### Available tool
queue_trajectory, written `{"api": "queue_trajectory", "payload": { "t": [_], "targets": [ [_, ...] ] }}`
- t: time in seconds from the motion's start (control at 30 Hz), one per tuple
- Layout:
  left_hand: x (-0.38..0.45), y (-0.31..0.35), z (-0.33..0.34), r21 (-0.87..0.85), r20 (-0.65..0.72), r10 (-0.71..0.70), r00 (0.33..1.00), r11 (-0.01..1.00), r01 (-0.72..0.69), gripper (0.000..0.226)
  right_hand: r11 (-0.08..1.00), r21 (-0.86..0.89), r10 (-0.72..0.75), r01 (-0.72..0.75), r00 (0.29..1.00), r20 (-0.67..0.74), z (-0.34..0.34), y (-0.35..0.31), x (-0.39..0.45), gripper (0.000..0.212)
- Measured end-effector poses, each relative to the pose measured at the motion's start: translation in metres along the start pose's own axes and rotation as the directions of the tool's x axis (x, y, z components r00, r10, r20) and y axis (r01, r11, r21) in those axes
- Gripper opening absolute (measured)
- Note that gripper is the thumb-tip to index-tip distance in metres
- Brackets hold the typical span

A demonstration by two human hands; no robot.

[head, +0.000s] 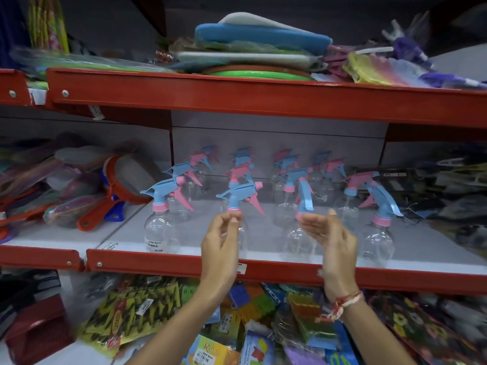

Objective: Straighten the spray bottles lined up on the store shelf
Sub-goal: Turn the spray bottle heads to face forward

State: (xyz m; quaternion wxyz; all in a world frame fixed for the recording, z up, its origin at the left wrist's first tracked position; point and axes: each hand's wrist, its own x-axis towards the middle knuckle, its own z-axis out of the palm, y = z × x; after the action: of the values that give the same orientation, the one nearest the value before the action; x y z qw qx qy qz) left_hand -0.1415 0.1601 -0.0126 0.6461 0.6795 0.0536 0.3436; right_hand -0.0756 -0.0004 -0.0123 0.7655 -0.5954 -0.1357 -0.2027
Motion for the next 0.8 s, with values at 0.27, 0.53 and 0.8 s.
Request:
{"api": "queue_trajectory", "payload": {
  "t": [0.27, 0.53, 0.8],
  "targets": [
    [-0.02, -0.006, 0.054, 0.109, 0.249, -0.218, 0.944, 0.974, 0.197, 0.037, 0.937, -0.079, 0.348, -0.341, 0.932, 0.097, -0.021, 0.03, 0.073, 0.046],
    [-0.027, -0.006, 0.08, 0.03, 0.276, -0.448, 0.85, 0.888, 0.459, 0.129, 0.815, -0.165, 0.566, -0.556, 0.699, 0.438, -0.028, 0.036, 0.078, 0.084],
    [-0.012, 0.003, 0.088, 0.082, 0.34, -0.448, 0.827, 0.89, 0.448, 0.101, 0.803, -0.301, 0.592, -0.515, 0.626, 0.508, -0.036, 0.014, 0.064, 0.096]
  ]
}}
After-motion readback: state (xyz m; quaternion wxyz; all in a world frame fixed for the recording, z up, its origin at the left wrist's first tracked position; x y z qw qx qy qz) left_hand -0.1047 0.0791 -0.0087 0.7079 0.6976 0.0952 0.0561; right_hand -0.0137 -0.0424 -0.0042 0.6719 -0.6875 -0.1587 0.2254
